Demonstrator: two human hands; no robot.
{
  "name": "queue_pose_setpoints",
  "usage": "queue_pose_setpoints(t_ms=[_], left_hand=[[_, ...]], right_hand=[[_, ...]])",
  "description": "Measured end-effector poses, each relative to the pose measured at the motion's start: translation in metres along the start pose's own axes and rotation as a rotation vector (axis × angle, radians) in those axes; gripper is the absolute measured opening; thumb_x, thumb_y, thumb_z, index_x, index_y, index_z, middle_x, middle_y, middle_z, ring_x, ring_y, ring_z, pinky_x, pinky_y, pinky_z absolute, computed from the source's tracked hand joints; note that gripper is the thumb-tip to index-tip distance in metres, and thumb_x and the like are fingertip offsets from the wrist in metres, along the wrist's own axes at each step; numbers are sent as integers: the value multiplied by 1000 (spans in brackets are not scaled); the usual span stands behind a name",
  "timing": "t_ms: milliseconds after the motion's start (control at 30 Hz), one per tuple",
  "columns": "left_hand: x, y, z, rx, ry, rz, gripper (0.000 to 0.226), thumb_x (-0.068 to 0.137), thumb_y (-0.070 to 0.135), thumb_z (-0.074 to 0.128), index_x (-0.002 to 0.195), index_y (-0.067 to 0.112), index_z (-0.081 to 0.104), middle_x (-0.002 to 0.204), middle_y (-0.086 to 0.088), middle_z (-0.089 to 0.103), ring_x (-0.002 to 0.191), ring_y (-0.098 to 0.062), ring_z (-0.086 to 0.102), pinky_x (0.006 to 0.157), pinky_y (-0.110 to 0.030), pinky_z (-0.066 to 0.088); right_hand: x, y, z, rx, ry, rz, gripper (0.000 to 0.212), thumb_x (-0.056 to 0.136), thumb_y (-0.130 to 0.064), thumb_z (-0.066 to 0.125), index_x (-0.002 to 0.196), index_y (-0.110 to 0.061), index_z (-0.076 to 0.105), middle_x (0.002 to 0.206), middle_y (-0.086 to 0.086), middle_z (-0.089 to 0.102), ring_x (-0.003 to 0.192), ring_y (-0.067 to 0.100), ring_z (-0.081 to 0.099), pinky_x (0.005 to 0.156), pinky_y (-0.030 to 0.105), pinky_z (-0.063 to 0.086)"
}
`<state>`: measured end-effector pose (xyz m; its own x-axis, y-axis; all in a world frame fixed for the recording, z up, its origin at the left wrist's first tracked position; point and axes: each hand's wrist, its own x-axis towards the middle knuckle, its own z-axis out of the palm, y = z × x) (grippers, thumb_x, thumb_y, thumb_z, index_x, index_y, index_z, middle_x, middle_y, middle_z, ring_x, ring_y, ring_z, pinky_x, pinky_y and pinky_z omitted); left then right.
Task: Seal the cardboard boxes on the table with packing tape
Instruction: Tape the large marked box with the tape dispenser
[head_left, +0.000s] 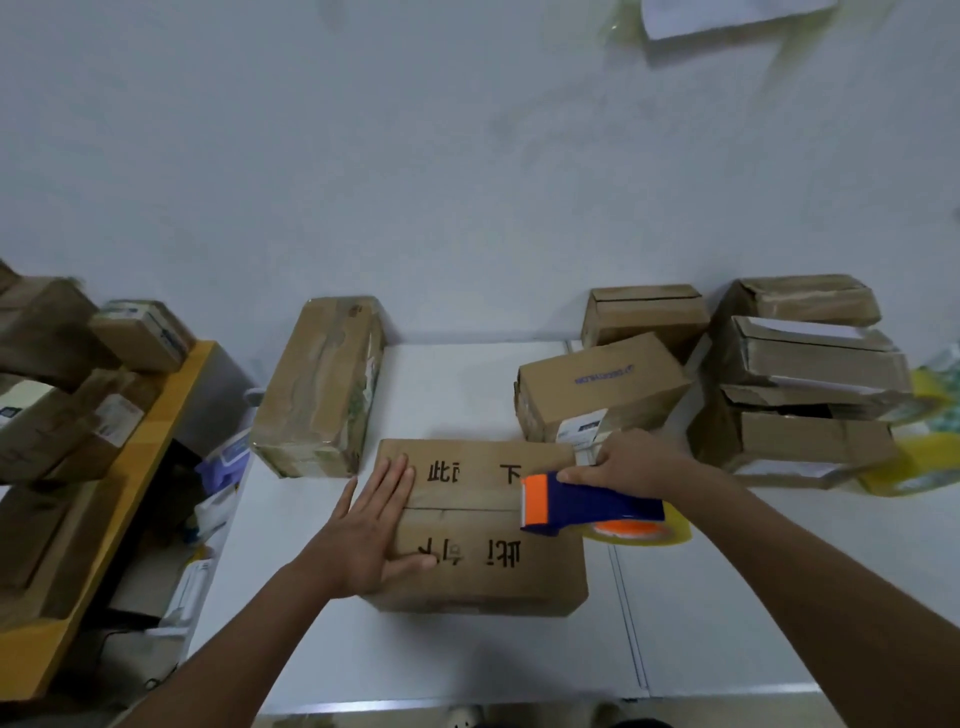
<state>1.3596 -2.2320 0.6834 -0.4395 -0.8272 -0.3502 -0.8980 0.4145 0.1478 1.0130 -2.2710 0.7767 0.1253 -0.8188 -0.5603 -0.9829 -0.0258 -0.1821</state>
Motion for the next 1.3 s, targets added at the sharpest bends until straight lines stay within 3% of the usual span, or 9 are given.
queue_pose_setpoints(t_ms=[133,267,433,633,800,900,1000,1167,1300], left_hand=[[-1,4,-2,70,68,-6,109,85,87,23,154,13,-19,159,-3,-30,148,-16,-28,121,-41,-14],[14,42,5,122,122,36,107,90,82,13,154,-4,19,162,-20,12,151,-33,10,119,-45,5],[37,91,8,0,132,14,115,73,89,-15,154,7,-15,159,-8,-27,148,-22,-25,120,-38,-18],[29,58,18,59,171,61,99,92,80,14,158,7,4,166,-9,-4,153,-22,-6,120,-44,1],[21,34,0,12,101,115,100,86,85,1,156,16,-12,162,0,-23,150,-13,-21,121,-37,-11],[27,52,-11,75,15,230,119,74,96,15,154,17,-23,158,2,-36,145,-12,-33,119,-38,-18],[32,65,-4,91,17,297,132,68,99,30,154,13,-20,161,-1,-30,146,-14,-31,120,-42,-16],[31,58,5,50,81,290,129,71,96,38,157,12,-10,165,-1,-17,149,-11,-23,121,-42,-9],[32,60,3,72,33,284,129,73,95,37,155,12,-17,163,-1,-25,147,-11,-28,120,-41,-14]], right_hand=[[3,5,1,69,-3,3,72,79,-80,45,105,-15,60,97,5,65,87,16,62,85,31,52],[4,4,-2,100,-8,-7,70,80,-76,49,107,-12,59,102,7,65,92,19,63,90,34,52],[1,6,-4,40,-11,-11,71,85,-75,42,109,-11,60,104,8,66,93,18,62,84,28,48],[5,-8,5,50,-9,-22,61,86,-75,41,81,-17,58,82,3,62,75,13,58,78,28,47],[10,-21,19,112,12,-1,55,84,-76,44,74,-22,51,77,-1,58,74,13,58,80,31,50],[12,-18,17,121,14,22,57,83,-77,45,72,-21,51,73,-2,56,69,11,55,76,29,48],[16,-18,20,94,11,18,55,83,-78,44,73,-24,48,75,-3,55,74,13,56,80,31,49],[23,-19,26,91,41,3,59,79,-82,43,73,-24,49,74,-3,54,73,13,55,76,32,48],[23,-14,24,114,3,-22,60,80,-81,41,74,-23,51,76,-2,55,76,14,57,79,33,50]])
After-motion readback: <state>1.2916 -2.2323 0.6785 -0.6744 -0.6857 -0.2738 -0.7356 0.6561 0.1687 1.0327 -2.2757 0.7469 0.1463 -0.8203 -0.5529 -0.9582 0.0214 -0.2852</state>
